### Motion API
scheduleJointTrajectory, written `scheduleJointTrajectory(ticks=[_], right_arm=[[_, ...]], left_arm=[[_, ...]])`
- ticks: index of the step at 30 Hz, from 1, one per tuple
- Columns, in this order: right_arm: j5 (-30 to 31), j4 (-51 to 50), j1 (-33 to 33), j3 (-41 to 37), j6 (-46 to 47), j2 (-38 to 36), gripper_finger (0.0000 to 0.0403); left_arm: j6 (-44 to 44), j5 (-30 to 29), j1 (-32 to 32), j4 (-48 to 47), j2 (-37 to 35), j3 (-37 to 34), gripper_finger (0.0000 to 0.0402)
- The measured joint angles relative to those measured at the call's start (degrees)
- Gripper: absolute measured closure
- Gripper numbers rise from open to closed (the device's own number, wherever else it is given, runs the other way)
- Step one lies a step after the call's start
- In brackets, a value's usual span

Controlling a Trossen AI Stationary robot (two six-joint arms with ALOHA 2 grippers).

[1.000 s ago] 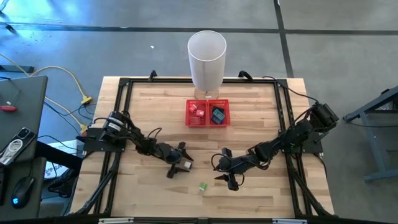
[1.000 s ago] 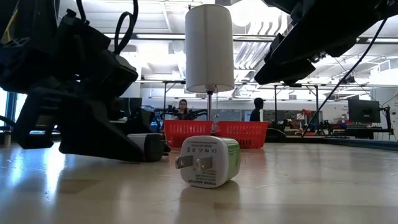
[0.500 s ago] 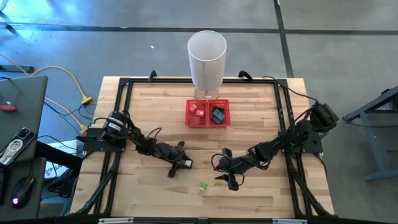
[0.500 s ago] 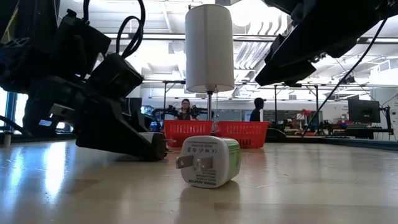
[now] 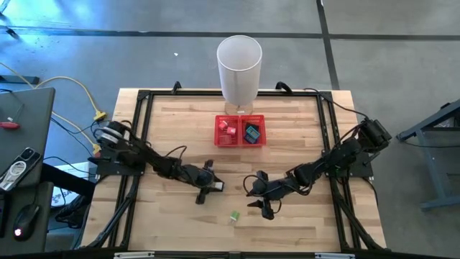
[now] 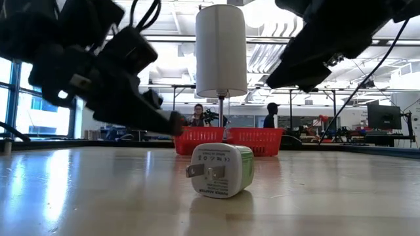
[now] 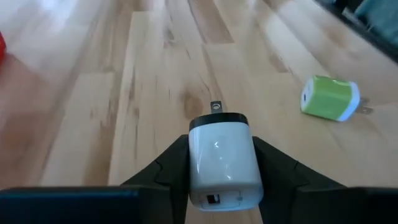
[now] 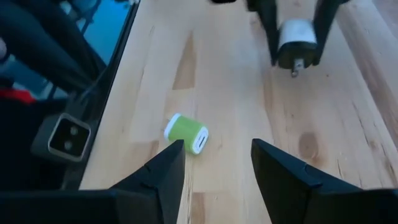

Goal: Pick & Place Office items
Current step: Put the white charger adapter into the left red bin

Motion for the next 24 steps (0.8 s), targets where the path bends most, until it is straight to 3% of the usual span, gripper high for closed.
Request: scheduleJointTrajectory(ticks=[5,12,24], right_arm=[[0.1,0.9,-1.7,0.0,5.3,0.0,0.0230],[0.1,0.9,-4.1,0.0,13.5,0.0,0.0230],[-0.3,5.5,-5.5,0.0,15.3,0.0,0.0230]], left_arm=[[5.7,-4.7,-0.9,-14.5,-3.0,7.5,0.0279],[9.6,-6.3,-1.3,-28.2,-3.3,18.6,0.0279],[14.7,-6.5,-1.1,-30.2,-3.3,24.7,0.0279]])
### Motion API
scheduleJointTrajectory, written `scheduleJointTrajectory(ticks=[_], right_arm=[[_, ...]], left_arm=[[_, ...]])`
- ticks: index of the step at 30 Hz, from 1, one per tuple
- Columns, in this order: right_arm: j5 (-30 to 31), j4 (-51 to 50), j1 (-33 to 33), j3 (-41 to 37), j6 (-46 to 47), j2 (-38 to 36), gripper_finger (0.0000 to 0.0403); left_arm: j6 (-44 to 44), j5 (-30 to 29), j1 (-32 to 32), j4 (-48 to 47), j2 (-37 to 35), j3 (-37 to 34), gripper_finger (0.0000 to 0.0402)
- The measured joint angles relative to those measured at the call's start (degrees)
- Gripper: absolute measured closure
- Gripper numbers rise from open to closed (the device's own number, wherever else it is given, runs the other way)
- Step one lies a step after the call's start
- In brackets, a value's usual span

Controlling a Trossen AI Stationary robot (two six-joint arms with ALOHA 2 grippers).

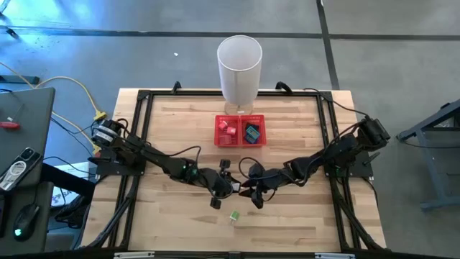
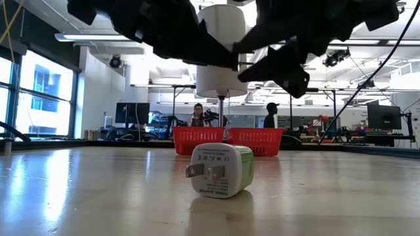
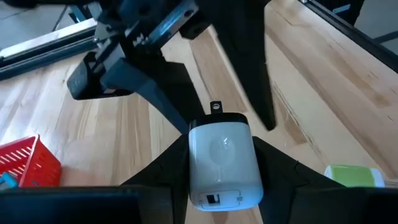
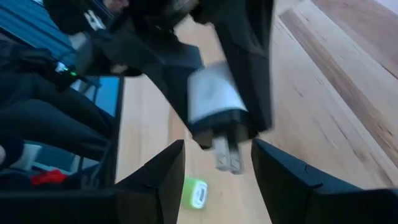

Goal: Pick & Place Office items
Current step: Put the white charger adapter into the left red bin

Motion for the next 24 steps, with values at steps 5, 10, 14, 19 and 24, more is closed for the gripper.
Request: scheduleJointTrajectory(ticks=[5,10,14,19,24], right_arm=[[-0.4,2.1,0.0,0.0,-1.4,0.0,0.0230],[-0.3,2.9,0.0,0.0,-1.5,0.0,0.0230],[-0.3,3.3,0.0,-0.1,-1.5,0.1,0.0230],[-0.3,3.7,0.1,-0.1,-1.5,0.1,0.0230],[-0.4,3.9,0.1,-0.1,-1.5,0.1,0.0230]], left_arm=[[0.0,0.0,0.0,0.0,0.0,1.0,0.0279],[0.9,0.8,0.0,0.1,0.7,1.8,0.0279],[1.0,0.9,0.0,0.1,0.8,1.9,0.0279],[1.1,1.2,0.0,1.5,0.8,1.9,0.0279],[1.0,1.8,0.0,1.9,0.8,1.9,0.0279]])
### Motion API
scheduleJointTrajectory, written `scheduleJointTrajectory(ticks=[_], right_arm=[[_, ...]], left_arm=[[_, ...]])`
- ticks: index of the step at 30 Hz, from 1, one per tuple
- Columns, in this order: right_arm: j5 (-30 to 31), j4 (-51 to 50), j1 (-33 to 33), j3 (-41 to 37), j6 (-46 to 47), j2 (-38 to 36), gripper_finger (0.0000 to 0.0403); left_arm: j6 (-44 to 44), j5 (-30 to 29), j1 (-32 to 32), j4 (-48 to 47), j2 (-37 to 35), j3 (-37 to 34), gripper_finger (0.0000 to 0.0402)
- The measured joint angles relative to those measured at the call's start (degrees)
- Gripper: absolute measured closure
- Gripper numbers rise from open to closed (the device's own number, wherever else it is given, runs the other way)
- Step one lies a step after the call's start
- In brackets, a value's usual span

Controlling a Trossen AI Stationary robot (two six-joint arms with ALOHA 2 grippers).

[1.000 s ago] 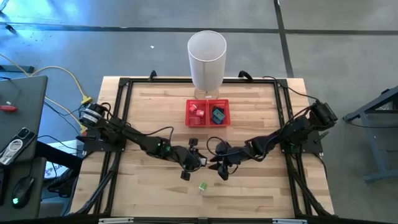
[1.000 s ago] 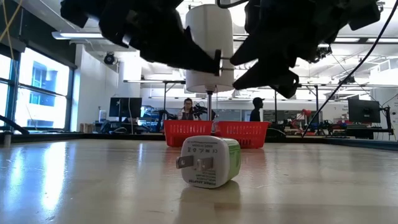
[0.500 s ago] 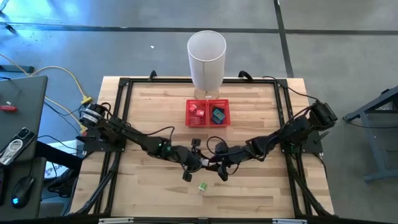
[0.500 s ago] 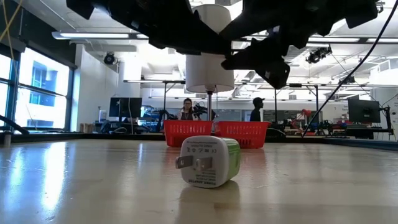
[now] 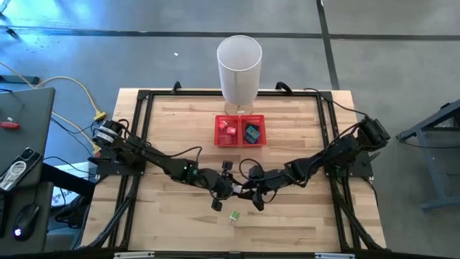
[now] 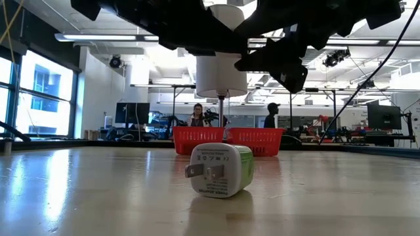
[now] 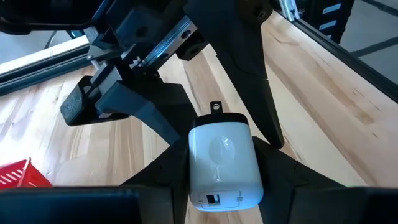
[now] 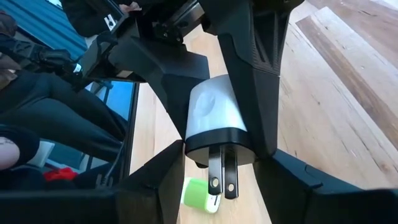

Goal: Pick & Place Office items
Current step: Put the white charger adapter into the left red bin

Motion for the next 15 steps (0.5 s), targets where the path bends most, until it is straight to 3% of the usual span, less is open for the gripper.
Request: scheduleJointTrajectory(ticks=[15], right_arm=[[-2.0,-0.1,0.0,0.0,0.2,0.1,0.0230]], left_arm=[[2.9,0.6,-0.8,1.2,1.8,0.2,0.0279]])
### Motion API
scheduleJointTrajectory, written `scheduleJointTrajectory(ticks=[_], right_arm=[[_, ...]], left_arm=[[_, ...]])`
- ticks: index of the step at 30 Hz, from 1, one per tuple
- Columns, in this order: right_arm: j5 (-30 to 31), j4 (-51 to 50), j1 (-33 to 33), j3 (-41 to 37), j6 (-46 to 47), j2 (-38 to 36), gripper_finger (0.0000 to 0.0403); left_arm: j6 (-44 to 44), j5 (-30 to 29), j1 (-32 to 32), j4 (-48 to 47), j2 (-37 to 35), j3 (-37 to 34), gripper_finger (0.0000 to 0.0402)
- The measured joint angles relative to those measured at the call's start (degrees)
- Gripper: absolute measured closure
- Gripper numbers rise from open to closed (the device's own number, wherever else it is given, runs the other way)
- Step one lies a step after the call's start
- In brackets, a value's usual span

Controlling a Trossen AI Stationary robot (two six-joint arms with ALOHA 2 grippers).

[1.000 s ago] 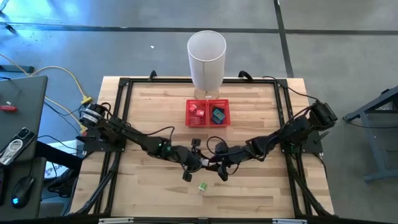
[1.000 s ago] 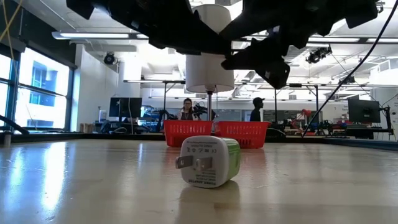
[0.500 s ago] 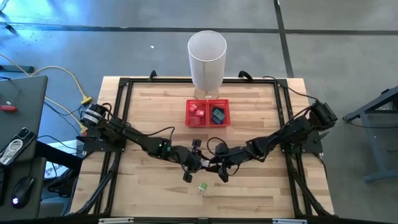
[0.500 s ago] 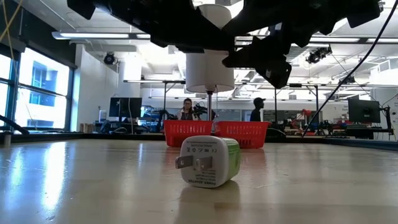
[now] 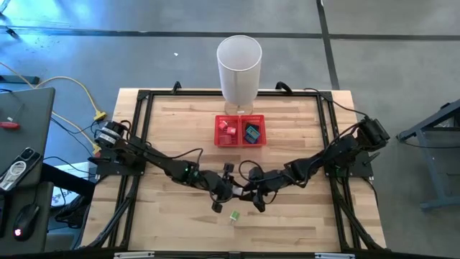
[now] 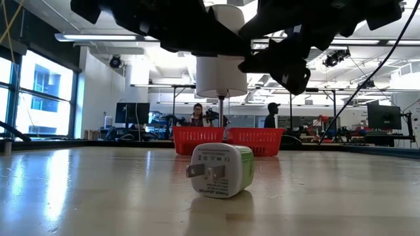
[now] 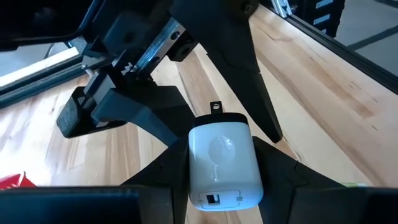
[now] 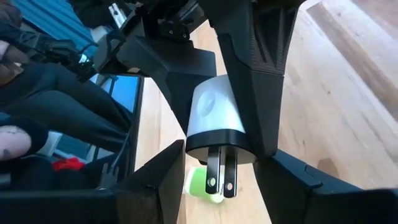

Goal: Pick & Place Office items
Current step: Put the white charger adapter into the left red bin

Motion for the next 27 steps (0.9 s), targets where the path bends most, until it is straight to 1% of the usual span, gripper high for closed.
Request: scheduleJointTrajectory(ticks=[5,12,16,20,27], right_arm=[[-2.4,0.1,-0.1,0.1,0.2,0.0,0.0230],[-1.8,-2.2,0.7,0.3,2.1,-0.3,0.0230],[-1.7,-4.7,0.6,0.3,3.9,-0.9,0.0234],[-0.4,-4.7,-0.1,0.3,4.7,-1.1,0.0245],[-1.2,-2.1,-1.3,0.1,4.7,-1.0,0.0256]], left_arm=[[1.0,-0.8,-0.9,-0.1,-0.1,0.1,0.0279],[0.9,-0.9,-1.2,-2.7,-1.6,0.0,0.0279],[0.8,-2.6,-1.3,-4.0,-2.1,0.0,0.0279],[0.5,-3.0,-1.2,-4.2,-2.1,0.0,0.0279],[0.5,-4.2,-1.2,-4.5,-2.2,0.0,0.0279]])
